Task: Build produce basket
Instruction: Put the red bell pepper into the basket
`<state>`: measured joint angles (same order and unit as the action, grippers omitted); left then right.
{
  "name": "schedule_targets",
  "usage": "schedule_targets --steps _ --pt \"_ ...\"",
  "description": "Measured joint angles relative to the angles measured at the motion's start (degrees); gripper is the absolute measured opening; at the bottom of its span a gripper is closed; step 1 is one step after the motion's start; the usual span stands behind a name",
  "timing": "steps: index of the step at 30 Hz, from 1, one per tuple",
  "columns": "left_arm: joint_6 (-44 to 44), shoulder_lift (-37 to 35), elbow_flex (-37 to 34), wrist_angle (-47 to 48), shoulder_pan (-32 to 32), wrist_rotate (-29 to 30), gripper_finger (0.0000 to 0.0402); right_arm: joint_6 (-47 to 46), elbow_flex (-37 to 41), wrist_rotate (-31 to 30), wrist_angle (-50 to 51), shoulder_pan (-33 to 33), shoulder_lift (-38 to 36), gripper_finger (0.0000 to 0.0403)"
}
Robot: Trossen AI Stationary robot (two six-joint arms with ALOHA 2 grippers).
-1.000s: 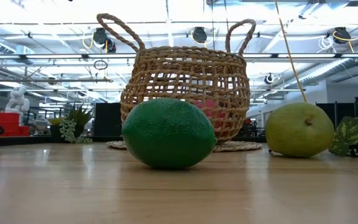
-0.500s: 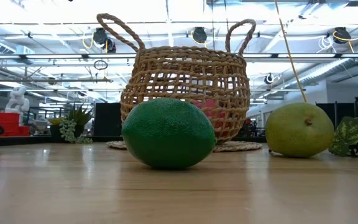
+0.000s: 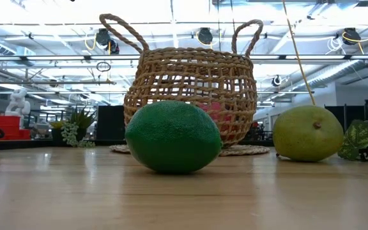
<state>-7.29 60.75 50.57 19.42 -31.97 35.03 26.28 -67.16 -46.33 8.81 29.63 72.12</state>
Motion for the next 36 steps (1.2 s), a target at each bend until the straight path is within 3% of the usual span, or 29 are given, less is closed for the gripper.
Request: schedule_targets --steps 36 --pt "0.0 0.0 0.0 0.0 0.0 0.0 0.0251 -3.4 0.0 0.0 1.5 0.0 0.0 0.0302"
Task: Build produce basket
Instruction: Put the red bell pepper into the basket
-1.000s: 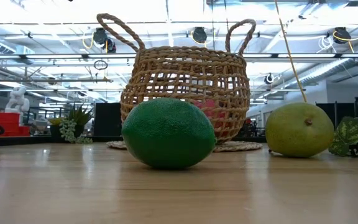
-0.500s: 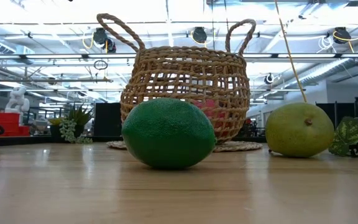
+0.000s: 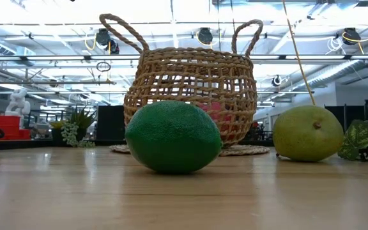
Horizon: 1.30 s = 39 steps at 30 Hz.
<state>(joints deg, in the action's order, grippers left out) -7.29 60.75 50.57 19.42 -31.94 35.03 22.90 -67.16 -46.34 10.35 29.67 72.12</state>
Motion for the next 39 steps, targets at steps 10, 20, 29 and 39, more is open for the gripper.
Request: schedule_targets --steps 10,20,29,39 --pt "0.0 0.0 0.0 0.0 0.0 0.0 0.0251 -7.5 0.0 -0.1 -0.2 0.0 0.0 0.0302" --pt "0.0 0.0 0.0 0.0 0.0 0.0 0.0251 -15.5 0.0 -0.1 -2.2 -0.1 0.0 0.0302" --pt "0.0 0.0 0.0 0.0 0.0 0.0 0.0251 -27.6 0.0 -0.1 -5.2 -0.9 0.0 0.0302" --pt "0.0 0.0 0.0 0.0 0.0 0.0 0.0251 -33.7 0.0 -0.1 -5.4 -2.0 0.0 0.0302"
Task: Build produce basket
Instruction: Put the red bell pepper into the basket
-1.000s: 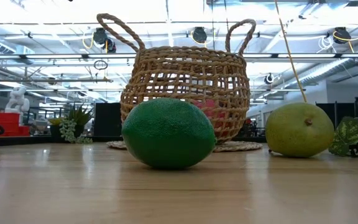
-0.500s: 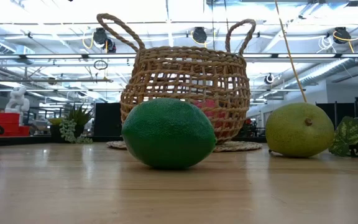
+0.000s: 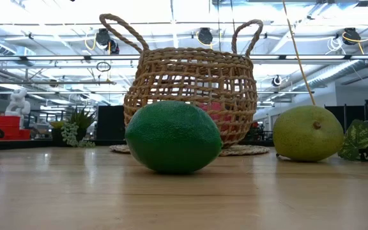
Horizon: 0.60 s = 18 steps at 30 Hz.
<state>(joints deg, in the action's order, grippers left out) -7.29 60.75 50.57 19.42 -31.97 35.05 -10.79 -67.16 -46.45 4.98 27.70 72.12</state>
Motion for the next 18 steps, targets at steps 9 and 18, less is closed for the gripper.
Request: schedule_targets --steps 9,18 --pt "0.0 0.0 0.0 0.0 0.0 0.0 0.0251 2.0 0.0 0.0 0.0 0.0 0.0 0.0302" --pt "0.0 0.0 0.0 0.0 0.0 0.0 0.0251 3.0 0.0 0.0 0.1 0.0 0.0 0.0302"
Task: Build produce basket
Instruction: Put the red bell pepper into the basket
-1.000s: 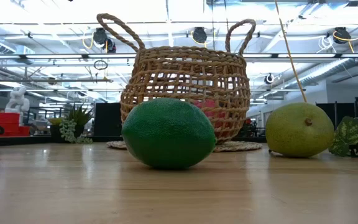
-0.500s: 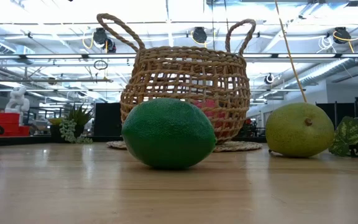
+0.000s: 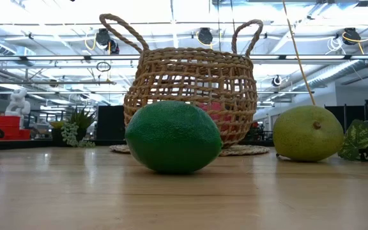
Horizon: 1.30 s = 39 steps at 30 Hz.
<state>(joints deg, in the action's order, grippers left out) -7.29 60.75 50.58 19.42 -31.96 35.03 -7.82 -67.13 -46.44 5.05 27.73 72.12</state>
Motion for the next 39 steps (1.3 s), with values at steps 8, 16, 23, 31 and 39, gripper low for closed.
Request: schedule_targets --steps 8,16,23,31,39 --pt "0.0 0.0 0.0 0.0 0.0 0.0 0.0251 -0.5 2.0 0.0 -0.5 -1.0 0.0 0.0302" --pt "0.0 0.0 0.0 0.0 0.0 0.0 0.0251 -1.8 3.2 -0.1 -0.5 -5.6 0.0 0.0302" --pt "0.0 0.0 0.0 0.0 0.0 0.0 0.0251 2.2 3.0 4.7 -4.5 -14.2 0.0 0.0302" --pt "0.0 0.0 0.0 0.0 0.0 0.0 0.0251 4.5 -2.0 14.6 4.3 -25.0 0.4 0.0302" --pt "0.0 0.0 0.0 0.0 0.0 0.0 0.0251 6.3 -2.8 24.4 6.4 -33.0 1.2 0.0302"
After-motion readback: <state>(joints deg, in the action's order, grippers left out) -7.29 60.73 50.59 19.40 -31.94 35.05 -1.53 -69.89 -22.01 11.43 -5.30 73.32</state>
